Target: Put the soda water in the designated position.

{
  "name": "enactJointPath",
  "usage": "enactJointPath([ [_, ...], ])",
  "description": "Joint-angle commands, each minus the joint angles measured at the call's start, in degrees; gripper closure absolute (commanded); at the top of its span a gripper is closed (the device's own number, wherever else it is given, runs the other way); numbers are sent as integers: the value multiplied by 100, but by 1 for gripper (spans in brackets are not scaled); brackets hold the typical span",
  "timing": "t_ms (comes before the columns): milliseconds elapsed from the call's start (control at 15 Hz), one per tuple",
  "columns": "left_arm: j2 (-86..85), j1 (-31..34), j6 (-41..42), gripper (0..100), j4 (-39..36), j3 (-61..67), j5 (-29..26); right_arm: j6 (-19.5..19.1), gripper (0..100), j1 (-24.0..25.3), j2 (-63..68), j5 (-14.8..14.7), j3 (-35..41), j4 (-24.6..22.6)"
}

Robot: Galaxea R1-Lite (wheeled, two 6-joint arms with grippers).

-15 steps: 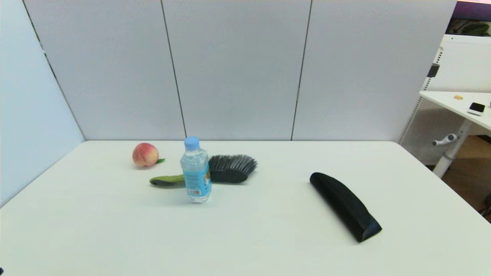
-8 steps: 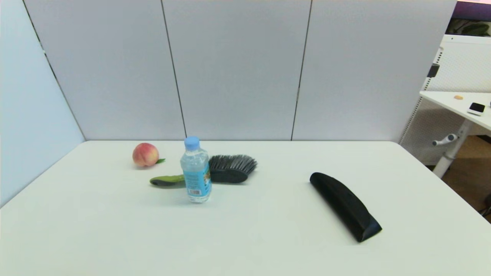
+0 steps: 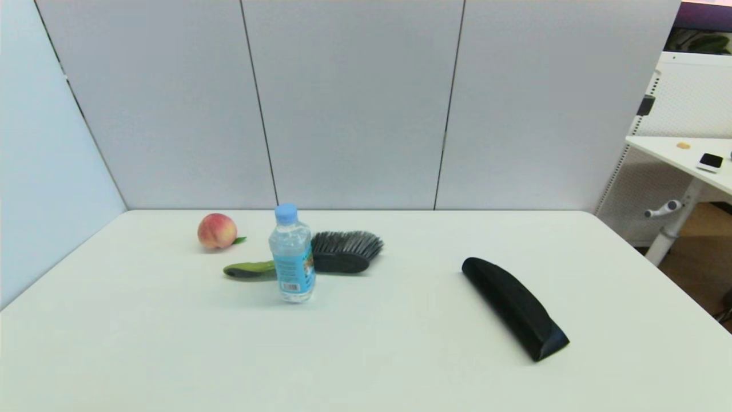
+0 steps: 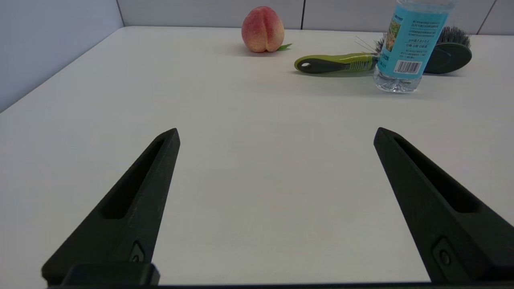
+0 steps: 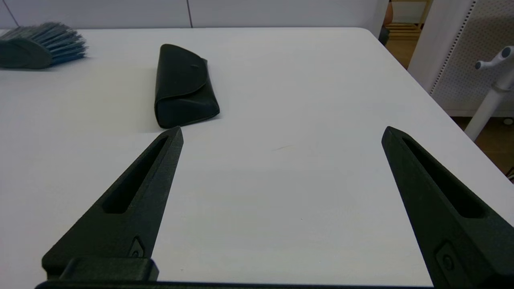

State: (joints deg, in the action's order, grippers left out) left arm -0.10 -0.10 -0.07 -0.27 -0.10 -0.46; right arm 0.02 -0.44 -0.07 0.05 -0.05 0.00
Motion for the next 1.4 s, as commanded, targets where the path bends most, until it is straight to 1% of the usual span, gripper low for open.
enactJointPath([
  [67,10,1,-1,0,0,1,2,-2,0,0,7,4,-4,9],
  [1400,10,1,-1,0,0,1,2,42,0,0,7,-14,5,0],
])
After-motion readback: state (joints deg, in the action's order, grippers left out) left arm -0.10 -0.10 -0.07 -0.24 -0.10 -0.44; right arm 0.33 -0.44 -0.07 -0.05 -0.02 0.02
